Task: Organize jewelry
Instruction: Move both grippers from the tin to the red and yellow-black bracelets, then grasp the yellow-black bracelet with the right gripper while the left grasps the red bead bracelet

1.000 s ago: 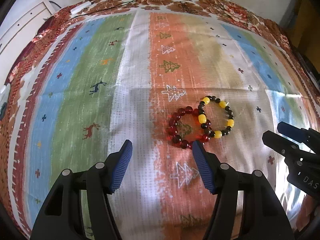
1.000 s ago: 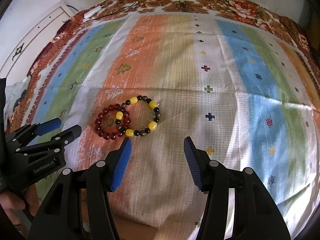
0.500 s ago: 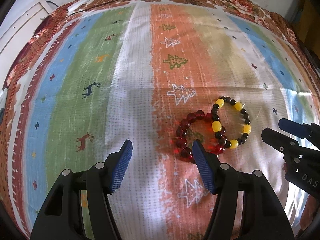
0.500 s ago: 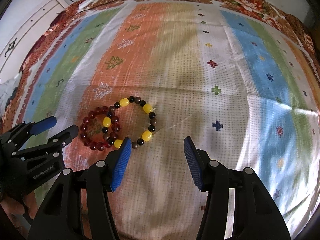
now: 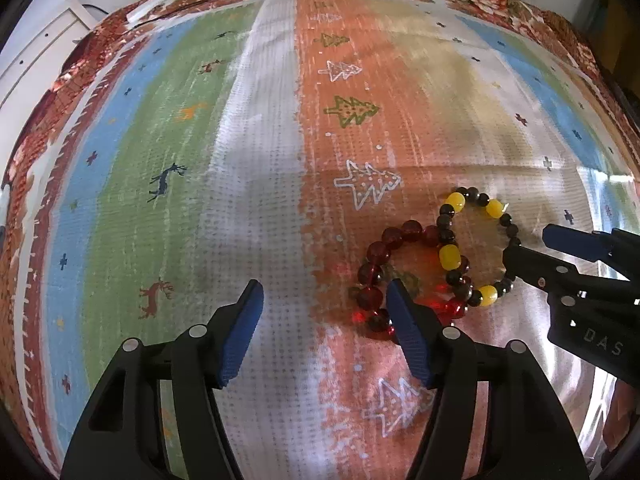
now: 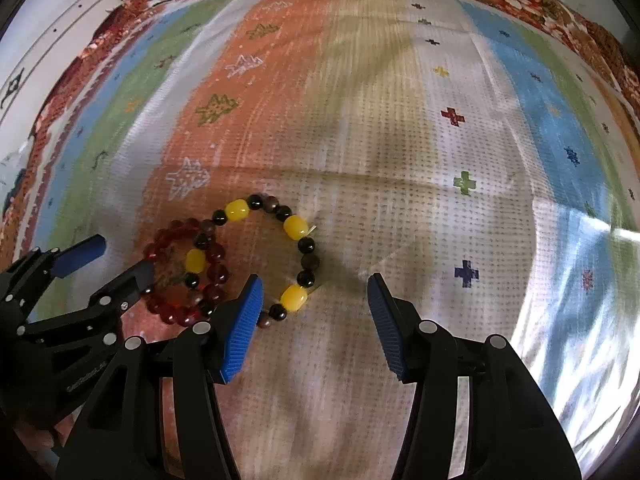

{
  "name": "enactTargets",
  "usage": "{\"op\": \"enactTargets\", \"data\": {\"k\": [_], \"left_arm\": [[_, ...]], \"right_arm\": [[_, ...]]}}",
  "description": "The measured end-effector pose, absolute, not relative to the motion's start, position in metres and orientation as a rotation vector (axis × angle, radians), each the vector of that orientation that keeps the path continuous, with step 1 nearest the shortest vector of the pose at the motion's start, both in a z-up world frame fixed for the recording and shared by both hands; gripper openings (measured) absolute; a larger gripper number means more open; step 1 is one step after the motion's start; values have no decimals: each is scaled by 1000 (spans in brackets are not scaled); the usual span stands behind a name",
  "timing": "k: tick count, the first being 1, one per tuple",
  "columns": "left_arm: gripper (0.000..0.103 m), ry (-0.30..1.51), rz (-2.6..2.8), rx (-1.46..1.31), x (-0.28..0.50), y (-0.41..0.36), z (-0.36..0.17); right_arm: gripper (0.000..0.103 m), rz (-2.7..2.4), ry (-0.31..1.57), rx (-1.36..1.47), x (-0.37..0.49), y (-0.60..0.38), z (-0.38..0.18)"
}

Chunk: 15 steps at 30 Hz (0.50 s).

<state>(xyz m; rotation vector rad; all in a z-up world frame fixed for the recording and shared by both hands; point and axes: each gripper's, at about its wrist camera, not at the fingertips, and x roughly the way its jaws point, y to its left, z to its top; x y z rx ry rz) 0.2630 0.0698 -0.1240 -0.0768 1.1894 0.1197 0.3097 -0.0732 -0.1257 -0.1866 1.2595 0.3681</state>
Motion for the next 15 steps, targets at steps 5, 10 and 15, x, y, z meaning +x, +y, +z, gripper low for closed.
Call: {"op": "enactTargets", "data": {"k": [5, 10, 15], "left_arm": [[64, 1195, 110, -65, 264, 68, -129], [58, 1199, 93, -63, 264, 68, -131], [24, 1207, 62, -78, 264, 68, -132]], "right_arm": [[54, 366, 1259, -196, 315, -71, -131], [54, 359, 1250, -236, 315, -66, -132], [28, 348, 1253, -253, 317, -69, -131]]}}
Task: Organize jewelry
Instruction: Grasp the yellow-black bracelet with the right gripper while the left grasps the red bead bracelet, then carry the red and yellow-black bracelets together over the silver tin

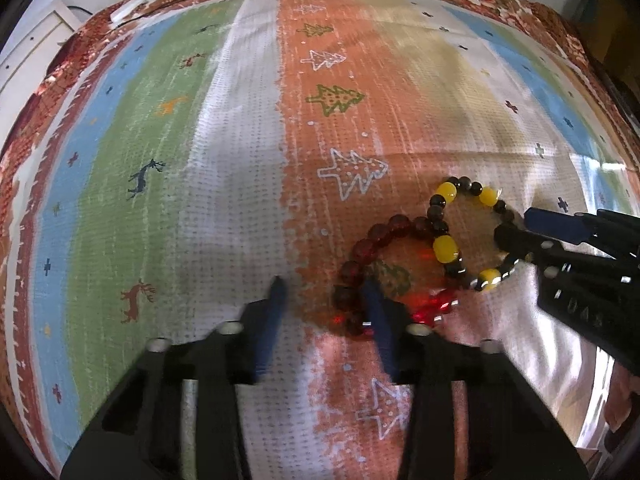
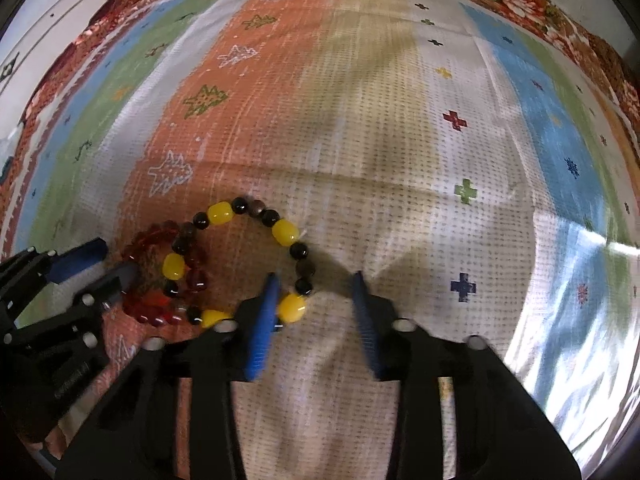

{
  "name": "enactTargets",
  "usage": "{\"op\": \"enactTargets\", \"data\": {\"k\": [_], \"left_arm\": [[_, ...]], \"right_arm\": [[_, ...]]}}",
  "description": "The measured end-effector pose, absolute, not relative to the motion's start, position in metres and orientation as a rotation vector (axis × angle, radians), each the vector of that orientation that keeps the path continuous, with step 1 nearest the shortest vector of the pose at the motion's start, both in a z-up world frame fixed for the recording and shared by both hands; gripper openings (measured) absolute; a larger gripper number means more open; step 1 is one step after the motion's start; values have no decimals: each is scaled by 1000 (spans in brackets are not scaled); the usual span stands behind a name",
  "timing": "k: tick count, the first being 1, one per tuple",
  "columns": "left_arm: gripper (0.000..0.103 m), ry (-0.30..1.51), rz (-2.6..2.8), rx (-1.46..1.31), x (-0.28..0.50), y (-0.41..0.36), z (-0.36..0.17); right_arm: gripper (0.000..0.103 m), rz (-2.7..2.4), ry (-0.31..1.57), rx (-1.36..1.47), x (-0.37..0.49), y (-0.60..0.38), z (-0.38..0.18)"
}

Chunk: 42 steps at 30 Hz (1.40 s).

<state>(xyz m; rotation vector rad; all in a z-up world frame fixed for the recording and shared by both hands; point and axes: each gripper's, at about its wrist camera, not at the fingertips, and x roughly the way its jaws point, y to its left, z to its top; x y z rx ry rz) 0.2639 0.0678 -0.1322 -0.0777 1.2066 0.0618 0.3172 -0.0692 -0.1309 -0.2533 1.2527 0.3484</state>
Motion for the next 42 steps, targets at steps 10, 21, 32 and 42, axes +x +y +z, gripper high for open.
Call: {"op": "enactTargets", "data": {"k": [10, 21, 32, 42], "left_arm": [[13, 1194, 61, -110, 256, 72, -121], [13, 1126, 43, -123, 238, 65, -90], [13, 1076, 19, -155, 221, 57, -69], [13, 1031, 11, -166, 204, 52, -50]], "right_arm": [[13, 377, 1231, -277, 306, -68, -125], [13, 406, 1176, -278, 282, -73, -97], [12, 419, 1096, -233, 258, -81, -68], [12, 423, 1045, -204, 239, -88, -43]]}}
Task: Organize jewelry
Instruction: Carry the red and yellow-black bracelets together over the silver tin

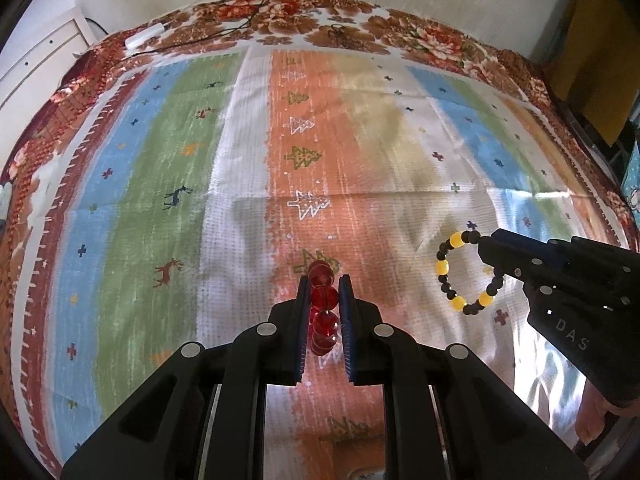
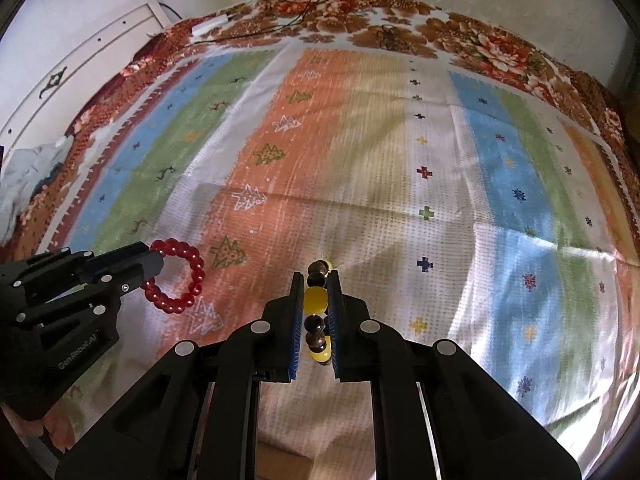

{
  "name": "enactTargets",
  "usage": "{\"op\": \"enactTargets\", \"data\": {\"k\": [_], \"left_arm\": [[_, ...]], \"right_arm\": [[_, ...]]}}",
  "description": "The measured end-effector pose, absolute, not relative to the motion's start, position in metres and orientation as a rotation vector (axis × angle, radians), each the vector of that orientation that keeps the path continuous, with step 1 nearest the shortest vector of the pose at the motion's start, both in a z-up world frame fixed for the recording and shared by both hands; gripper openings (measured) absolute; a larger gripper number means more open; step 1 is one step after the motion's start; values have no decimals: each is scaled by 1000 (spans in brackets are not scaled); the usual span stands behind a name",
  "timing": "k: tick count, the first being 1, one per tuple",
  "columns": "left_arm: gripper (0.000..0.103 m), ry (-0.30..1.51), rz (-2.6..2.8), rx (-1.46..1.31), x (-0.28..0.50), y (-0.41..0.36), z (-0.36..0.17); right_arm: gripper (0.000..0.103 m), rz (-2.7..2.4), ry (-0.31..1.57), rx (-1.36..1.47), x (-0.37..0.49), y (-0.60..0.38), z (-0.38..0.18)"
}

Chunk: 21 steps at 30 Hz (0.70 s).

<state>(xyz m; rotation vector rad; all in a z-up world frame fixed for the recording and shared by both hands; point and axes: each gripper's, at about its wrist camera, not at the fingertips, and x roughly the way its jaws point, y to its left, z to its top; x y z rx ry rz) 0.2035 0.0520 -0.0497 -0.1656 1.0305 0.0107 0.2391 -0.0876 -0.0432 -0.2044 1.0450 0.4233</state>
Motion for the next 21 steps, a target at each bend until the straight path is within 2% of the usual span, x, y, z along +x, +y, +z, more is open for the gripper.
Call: {"op": "enactTargets", "data": {"k": [21], "left_arm": [[13, 906, -42, -192, 153, 42, -4]], "right_arm": [[12, 532, 945, -156, 185, -104, 6]]}}
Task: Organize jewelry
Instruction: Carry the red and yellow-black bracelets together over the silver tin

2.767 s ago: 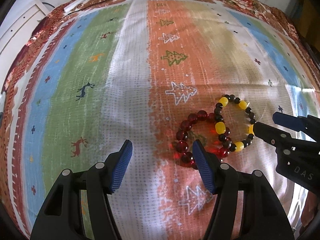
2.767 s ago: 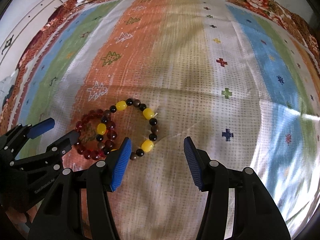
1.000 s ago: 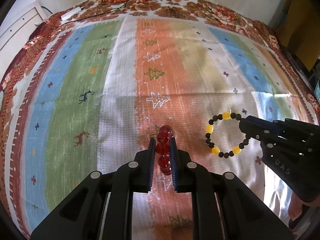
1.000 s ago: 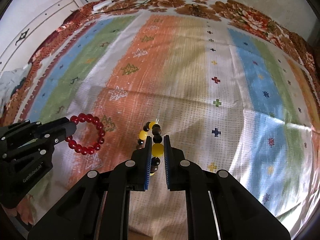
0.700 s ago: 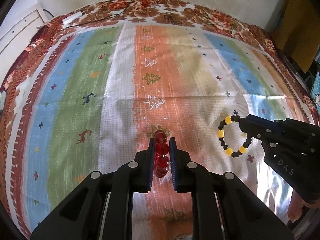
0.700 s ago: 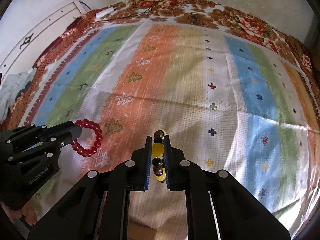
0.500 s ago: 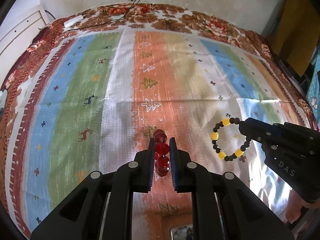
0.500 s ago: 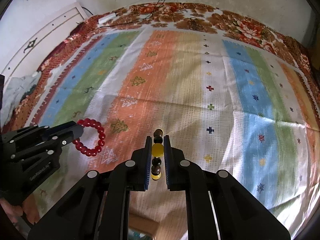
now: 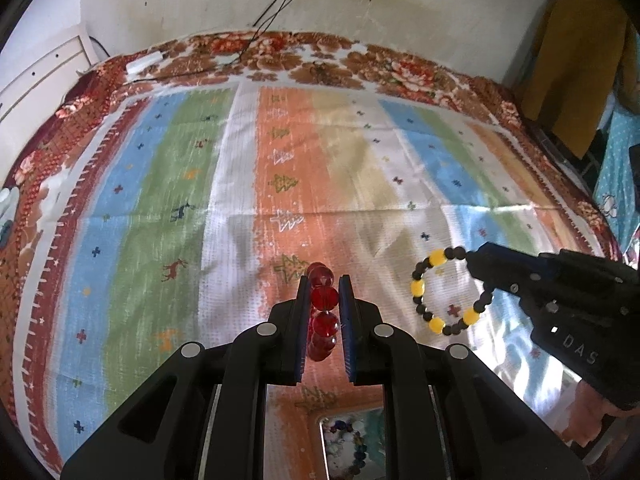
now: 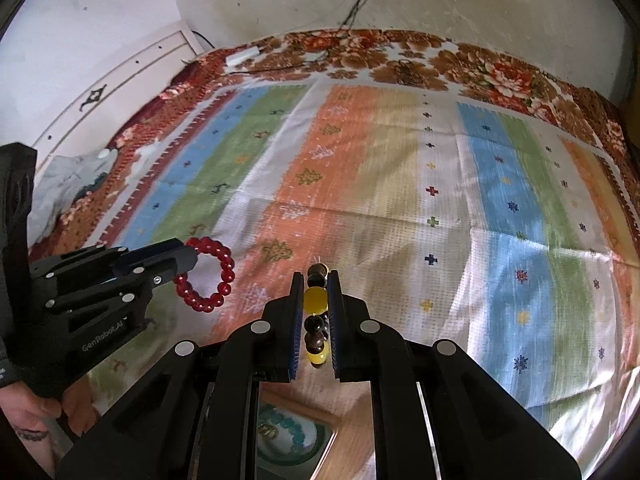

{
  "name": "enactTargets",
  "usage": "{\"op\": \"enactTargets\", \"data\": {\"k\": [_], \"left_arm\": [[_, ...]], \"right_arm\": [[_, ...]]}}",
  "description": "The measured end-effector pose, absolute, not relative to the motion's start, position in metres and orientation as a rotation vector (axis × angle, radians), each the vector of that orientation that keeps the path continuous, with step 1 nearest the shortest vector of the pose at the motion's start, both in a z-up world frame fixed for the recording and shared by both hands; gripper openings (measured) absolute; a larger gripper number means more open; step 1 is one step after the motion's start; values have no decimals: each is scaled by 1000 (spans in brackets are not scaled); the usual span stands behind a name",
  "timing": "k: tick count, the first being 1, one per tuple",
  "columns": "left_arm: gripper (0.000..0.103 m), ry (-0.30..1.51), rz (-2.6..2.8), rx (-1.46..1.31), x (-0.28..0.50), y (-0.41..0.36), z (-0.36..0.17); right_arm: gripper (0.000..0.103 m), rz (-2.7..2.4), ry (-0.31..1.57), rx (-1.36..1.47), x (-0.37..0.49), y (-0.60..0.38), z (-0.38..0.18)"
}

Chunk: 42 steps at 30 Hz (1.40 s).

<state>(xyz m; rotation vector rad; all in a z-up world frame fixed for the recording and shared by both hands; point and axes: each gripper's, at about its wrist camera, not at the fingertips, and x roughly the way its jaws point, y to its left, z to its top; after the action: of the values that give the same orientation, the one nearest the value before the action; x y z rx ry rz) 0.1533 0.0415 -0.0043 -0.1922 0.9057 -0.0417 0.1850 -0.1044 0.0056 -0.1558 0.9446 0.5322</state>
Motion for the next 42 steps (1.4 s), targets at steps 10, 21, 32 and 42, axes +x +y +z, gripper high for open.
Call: {"op": "enactTargets", "data": {"k": [10, 21, 32, 42], "left_arm": [[13, 860, -92, -183, 130, 35, 14], [13, 837, -141, -153, 97, 24, 20], [13, 879, -164, -121, 74, 15, 2], [30, 931, -189, -194, 59, 25, -13]], "right_arm": [[12, 590, 918, -187, 164, -103, 15], [12, 644, 902, -155, 136, -116, 23], [12, 675, 933, -174, 111, -122, 12], [28, 693, 963, -140, 99, -136, -1]]}}
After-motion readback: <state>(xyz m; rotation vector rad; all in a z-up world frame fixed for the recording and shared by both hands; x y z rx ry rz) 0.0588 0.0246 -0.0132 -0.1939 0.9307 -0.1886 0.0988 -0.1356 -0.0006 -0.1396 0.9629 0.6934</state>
